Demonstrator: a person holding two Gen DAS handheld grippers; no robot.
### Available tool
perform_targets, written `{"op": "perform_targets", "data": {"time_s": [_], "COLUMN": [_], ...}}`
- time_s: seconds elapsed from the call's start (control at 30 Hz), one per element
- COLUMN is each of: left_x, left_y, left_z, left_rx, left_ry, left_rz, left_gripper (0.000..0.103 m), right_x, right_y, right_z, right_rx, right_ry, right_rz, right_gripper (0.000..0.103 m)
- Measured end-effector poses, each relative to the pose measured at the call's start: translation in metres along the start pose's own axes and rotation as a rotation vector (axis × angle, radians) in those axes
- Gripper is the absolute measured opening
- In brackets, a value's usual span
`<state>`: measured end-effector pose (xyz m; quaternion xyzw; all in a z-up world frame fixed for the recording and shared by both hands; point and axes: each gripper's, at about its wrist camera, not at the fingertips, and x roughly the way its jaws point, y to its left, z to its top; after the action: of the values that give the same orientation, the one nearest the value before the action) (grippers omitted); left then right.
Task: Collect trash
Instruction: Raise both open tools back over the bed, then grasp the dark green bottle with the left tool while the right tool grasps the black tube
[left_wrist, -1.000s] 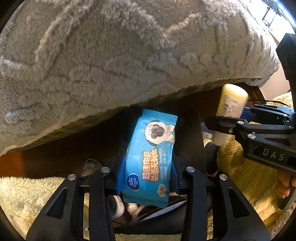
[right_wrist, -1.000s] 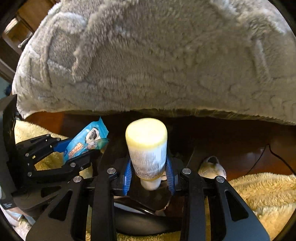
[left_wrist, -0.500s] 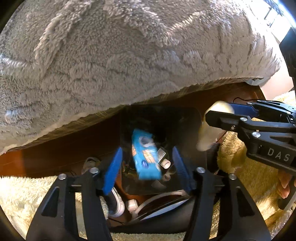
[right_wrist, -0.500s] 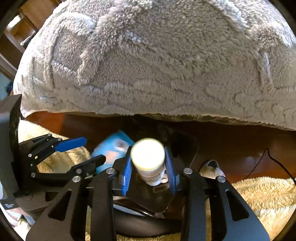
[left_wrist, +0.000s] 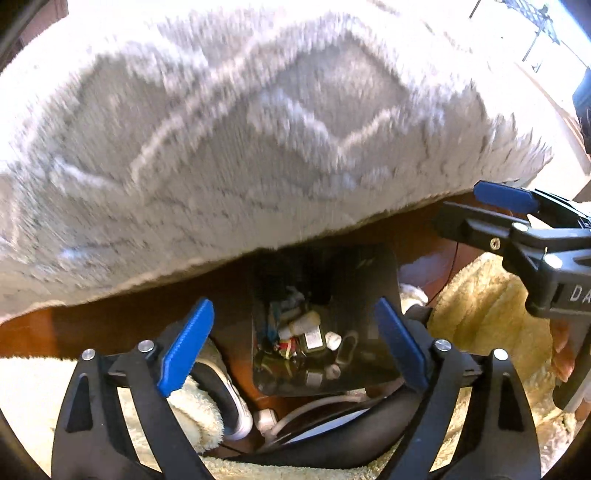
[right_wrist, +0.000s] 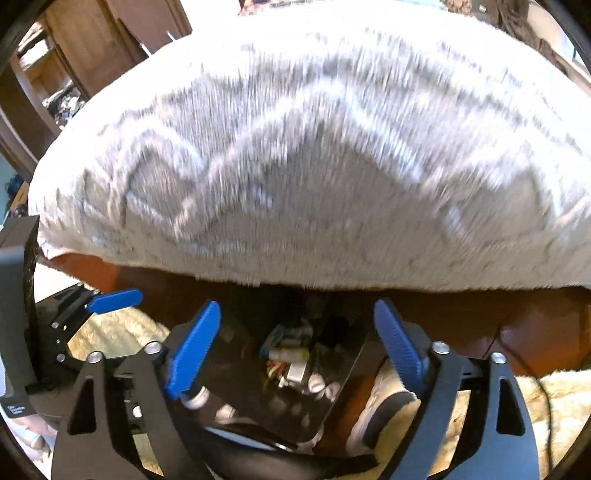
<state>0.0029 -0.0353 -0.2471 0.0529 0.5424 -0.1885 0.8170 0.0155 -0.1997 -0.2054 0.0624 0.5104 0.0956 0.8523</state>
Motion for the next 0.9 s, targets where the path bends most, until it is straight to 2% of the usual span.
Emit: {"op": "perform_targets", "data": {"time_s": [0.17, 0.37, 0.47, 0.6, 0.73, 0.9], "left_x": [-0.028, -0.073, -0.099, -0.123, -0.125, -0.108], "left_y": [0.008, 0.021, 0.036, 0.05, 0.065, 0.076], "left_z": [0.016, 0.049, 0.079, 0.117, 0.157, 0.202], "left_rx": [0.01, 0.027, 0.019, 0.017, 0.013, 0.032], "left_ry": [-0.056, -0.165, -0.224, -0.272, -0.304, -0.327], "left_rz": [0.002, 0.047, 0.08, 0.112, 0.148, 0.203], "left_gripper": [0.088, 0.09, 0.09, 0.09, 0.09, 0.09], "right_x": [-0.025, -0.071, -0.087, -0.094, -0.091, -0.066], "right_y": [0.005, 0.003, -0.001, -0.012, -0.024, -0.014], "right_z": [0.02, 0.068, 0.098, 0.137, 0.177, 0.233], "right_rx": [-0.041, -0.096, -0.112, -0.103, -0.098, -0.097], "right_ry": [-0.058, -0.187, -0.255, -0.293, -0.317, -0.325], "right_rz": [-0.023, -0.092, -0.142, -0.163, -0.159, -0.166], "right_gripper": [0.09, 0.09, 0.09, 0.091, 0.091, 0.091]}}
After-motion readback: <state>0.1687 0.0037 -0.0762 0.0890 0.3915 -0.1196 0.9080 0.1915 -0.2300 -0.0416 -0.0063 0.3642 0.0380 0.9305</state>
